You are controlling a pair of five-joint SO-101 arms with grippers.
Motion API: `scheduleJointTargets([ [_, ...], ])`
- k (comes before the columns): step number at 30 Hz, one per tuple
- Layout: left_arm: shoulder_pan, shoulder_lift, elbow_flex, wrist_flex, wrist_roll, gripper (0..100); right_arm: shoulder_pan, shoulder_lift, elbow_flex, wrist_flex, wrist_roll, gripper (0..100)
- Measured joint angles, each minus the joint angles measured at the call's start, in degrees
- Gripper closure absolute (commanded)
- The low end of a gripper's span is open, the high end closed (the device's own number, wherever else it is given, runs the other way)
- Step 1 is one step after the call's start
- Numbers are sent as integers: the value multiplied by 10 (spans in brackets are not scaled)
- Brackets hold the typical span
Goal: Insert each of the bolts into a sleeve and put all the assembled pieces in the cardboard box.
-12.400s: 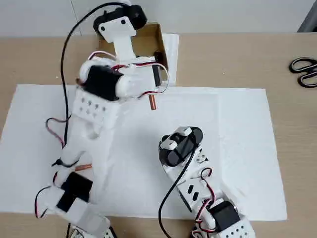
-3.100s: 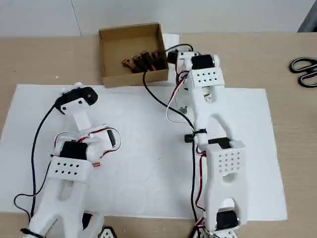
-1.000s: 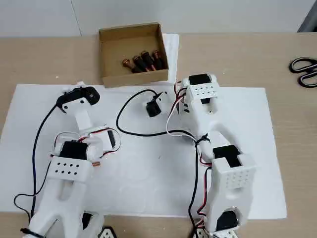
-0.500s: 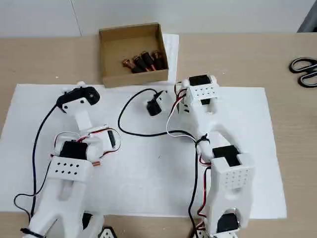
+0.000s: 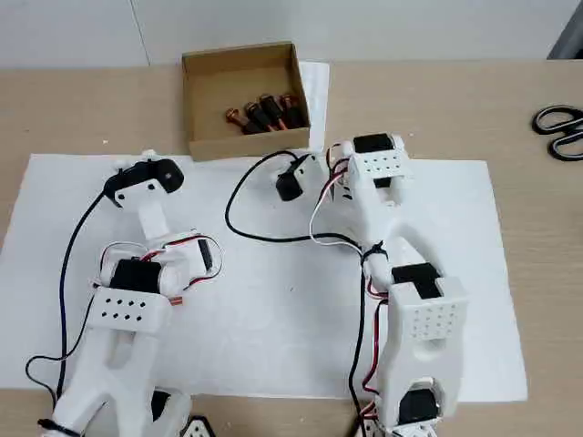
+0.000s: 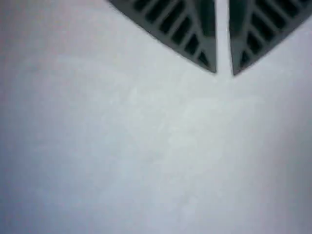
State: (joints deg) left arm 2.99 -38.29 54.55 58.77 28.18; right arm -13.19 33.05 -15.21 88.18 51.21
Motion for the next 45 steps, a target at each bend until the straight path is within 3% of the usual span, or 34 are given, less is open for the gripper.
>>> scheduleJointTargets([
  [13,0,0,-154,84,0,994,-21,-145,-4,58,-111,987],
  [21,-3,1,-257,179,9,994,18,-146,-4,82,-168,987],
  [25,-49,1,-259,213,97,994,40,-150,-4,89,-190,987],
  [35,-149,1,-259,387,123,993,33,-264,70,91,-218,987],
  [45,-265,1,-156,358,141,993,13,-339,135,91,-218,989],
])
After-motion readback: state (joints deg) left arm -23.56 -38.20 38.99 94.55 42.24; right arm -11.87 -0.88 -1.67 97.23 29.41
